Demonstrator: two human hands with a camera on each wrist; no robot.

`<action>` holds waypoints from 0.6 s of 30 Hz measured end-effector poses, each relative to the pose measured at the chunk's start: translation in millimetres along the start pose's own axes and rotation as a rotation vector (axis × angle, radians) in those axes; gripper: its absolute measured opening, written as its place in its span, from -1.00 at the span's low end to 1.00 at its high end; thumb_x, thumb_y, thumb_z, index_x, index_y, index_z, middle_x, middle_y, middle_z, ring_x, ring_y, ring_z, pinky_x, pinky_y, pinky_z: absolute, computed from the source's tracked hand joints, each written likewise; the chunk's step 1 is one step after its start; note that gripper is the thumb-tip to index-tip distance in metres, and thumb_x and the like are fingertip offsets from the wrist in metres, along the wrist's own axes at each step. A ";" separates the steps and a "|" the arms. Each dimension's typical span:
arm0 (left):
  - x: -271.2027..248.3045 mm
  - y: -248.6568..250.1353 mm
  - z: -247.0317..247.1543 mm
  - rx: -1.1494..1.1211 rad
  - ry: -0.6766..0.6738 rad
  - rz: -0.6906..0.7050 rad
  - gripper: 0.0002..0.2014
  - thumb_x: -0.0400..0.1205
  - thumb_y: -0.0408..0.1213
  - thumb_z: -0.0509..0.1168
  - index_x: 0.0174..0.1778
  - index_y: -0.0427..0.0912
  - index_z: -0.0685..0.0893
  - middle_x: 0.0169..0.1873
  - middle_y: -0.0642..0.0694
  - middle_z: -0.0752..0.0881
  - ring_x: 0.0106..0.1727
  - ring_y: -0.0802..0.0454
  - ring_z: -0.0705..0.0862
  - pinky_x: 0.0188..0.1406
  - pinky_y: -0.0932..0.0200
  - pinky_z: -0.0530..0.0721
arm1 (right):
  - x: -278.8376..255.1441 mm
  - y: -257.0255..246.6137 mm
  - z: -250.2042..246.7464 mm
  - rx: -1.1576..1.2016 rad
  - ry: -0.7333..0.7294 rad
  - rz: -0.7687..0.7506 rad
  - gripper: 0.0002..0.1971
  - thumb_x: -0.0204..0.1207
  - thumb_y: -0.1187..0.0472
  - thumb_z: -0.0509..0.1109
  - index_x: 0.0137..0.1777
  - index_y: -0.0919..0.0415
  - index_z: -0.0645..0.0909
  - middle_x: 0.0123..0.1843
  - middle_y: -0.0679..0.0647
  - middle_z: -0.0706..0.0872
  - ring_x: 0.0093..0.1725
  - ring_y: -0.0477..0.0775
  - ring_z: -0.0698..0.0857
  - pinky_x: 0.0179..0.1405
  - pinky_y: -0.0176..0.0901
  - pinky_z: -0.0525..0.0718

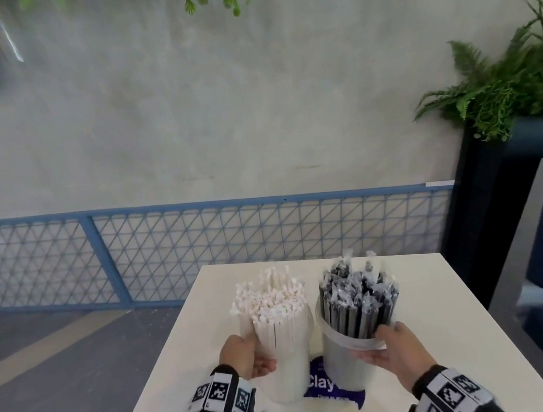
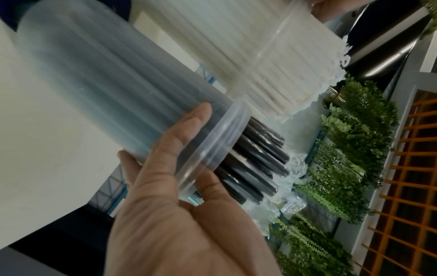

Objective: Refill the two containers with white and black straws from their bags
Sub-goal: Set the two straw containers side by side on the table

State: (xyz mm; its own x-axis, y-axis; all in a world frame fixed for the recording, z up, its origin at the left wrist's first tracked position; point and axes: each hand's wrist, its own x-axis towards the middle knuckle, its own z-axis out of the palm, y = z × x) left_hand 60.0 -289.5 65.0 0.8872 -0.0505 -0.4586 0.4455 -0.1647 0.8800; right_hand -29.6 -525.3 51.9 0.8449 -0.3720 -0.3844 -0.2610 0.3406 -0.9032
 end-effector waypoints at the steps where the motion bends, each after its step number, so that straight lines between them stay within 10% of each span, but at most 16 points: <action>1: 6.5 5.0 2.3 -0.005 0.003 0.001 -0.69 0.75 -0.28 0.02 -0.31 -0.31 0.33 -0.58 -0.38 0.65 -0.73 -0.07 0.60 -0.76 0.25 0.58 | 6.3 -7.0 1.8 0.005 0.000 -0.022 -0.70 0.60 0.45 0.06 0.32 0.35 0.31 0.16 0.44 0.61 -0.18 0.48 0.76 -0.33 0.04 0.79; 12: 82.2 46.5 46.1 -0.066 0.007 -0.003 -0.74 0.75 -0.37 -0.07 -0.08 -0.52 0.39 -0.79 -0.28 0.60 -0.82 -0.04 0.59 -0.86 0.31 0.52 | 91.2 -38.5 27.0 0.063 0.072 -0.032 -0.72 0.60 0.43 0.04 0.29 0.41 0.32 0.12 0.51 0.64 -0.20 0.41 0.78 -0.48 -0.10 0.75; 18: 99.8 46.3 52.6 -0.090 0.001 0.042 -0.64 0.74 -0.39 -0.07 -0.36 -0.41 0.42 -0.84 -0.20 0.58 -0.83 0.02 0.57 -0.84 0.33 0.52 | 113.4 -33.3 25.5 0.091 0.126 -0.016 -0.69 0.58 0.43 0.03 0.31 0.46 0.33 0.11 0.52 0.66 -0.15 0.44 0.78 -0.38 -0.04 0.80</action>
State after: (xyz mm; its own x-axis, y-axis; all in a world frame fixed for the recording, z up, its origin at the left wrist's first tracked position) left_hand 162.9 -354.0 53.5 0.9053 -0.0547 -0.4213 0.4171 -0.0732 0.9059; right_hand 86.8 -556.8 43.2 0.7820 -0.4810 -0.3964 -0.2002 0.4084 -0.8906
